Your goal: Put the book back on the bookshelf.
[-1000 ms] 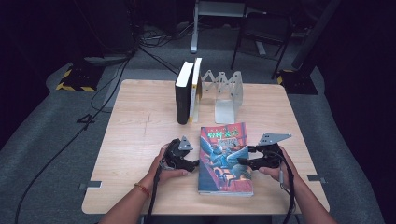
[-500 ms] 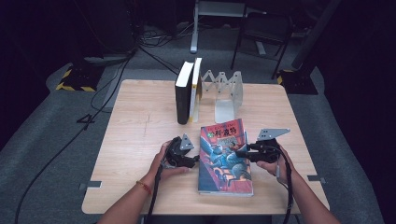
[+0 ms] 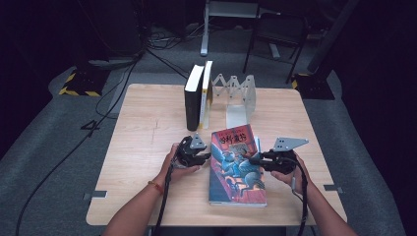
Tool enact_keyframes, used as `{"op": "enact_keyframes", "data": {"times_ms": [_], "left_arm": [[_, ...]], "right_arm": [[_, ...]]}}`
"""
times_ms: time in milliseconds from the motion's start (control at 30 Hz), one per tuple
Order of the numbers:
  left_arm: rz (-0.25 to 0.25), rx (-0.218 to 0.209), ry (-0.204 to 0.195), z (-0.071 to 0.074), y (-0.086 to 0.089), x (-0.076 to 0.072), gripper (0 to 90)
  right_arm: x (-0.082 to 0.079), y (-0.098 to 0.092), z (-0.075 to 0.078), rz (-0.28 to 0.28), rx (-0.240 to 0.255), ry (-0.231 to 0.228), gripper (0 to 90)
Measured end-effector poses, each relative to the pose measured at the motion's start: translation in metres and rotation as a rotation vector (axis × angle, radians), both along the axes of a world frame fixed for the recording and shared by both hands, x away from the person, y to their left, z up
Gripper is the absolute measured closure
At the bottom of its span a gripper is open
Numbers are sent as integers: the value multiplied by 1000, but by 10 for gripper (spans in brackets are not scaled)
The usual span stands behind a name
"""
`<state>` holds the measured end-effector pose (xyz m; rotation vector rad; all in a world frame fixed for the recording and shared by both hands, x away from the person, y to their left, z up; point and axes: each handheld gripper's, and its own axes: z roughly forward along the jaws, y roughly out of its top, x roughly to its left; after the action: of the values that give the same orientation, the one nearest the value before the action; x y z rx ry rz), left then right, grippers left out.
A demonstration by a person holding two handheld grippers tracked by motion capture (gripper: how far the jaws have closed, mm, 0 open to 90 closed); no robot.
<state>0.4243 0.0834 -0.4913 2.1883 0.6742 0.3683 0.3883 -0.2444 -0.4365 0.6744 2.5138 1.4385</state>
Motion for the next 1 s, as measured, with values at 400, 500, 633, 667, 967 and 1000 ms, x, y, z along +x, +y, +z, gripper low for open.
{"op": "enact_keyframes", "data": {"times_ms": [400,500,633,667,967,1000], "left_arm": [[4,-129,-33,32,10,6,745],[4,-148,-26,37,10,10,746],[-9,-185,-34,44,10,11,798],[-9,-185,-34,44,10,11,808],[28,-256,-132,83,5,7,878],[28,-256,-132,83,5,7,877]], "right_arm": [[-15,-1,19,42,84,-144,794],[-14,-2,21,32,93,-153,800],[-14,-4,24,38,112,-166,805],[-14,-5,24,39,115,-171,807],[-3,-7,32,-3,168,-257,843],[-3,-7,32,-3,168,-257,843]]}}
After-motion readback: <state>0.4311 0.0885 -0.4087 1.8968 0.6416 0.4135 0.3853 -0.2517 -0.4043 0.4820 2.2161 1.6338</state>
